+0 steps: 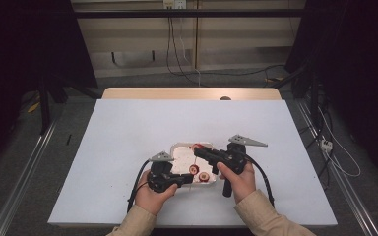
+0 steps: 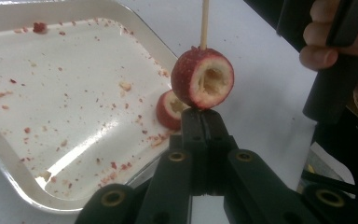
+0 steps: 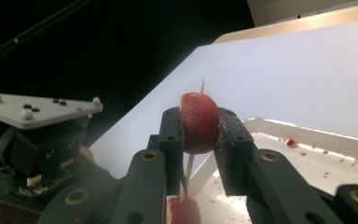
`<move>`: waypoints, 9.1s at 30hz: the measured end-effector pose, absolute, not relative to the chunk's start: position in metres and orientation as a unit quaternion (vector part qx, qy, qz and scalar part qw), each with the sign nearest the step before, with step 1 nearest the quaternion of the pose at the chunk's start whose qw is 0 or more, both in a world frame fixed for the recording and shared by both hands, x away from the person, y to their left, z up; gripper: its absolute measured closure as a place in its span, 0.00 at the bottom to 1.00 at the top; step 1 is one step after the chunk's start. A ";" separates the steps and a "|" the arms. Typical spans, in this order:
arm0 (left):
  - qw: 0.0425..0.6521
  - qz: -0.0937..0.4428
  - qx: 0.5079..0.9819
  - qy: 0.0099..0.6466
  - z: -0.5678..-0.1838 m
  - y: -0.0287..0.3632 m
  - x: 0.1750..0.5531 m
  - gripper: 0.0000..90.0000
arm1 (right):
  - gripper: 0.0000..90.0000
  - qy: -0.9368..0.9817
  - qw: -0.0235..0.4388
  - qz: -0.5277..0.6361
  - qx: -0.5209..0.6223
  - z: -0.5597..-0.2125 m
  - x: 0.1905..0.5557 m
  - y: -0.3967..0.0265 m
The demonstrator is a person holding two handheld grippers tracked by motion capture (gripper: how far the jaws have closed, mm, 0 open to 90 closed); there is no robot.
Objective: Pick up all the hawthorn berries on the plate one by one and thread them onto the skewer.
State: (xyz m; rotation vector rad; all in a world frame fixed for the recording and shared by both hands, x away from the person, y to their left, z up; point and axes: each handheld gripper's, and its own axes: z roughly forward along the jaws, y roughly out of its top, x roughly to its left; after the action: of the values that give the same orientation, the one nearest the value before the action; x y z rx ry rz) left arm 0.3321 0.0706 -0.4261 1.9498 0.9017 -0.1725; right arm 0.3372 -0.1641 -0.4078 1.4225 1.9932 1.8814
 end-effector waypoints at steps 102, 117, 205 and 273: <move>0.468 -0.023 0.791 0.393 -0.421 0.092 0.339 1.00 | 0.80 0.735 -0.001 0.498 0.460 -0.467 0.328 -0.174; 0.460 -0.049 0.804 0.375 -0.423 0.080 0.332 1.00 | 0.81 0.651 0.020 0.575 0.496 -0.420 0.341 -0.197; 0.448 -0.083 0.819 0.349 -0.429 0.062 0.326 1.00 | 0.81 0.641 0.047 0.604 0.471 -0.383 0.351 -0.178; 0.464 -0.090 0.799 0.372 -0.428 0.072 0.332 1.00 | 0.80 0.671 0.059 0.592 0.443 -0.394 0.345 -0.163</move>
State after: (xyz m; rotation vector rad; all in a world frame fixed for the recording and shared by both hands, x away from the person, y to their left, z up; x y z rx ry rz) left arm 0.3316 0.0717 -0.4278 1.9637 0.9149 -0.2203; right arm 0.3448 -0.1626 -0.3944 1.3407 2.0304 1.7934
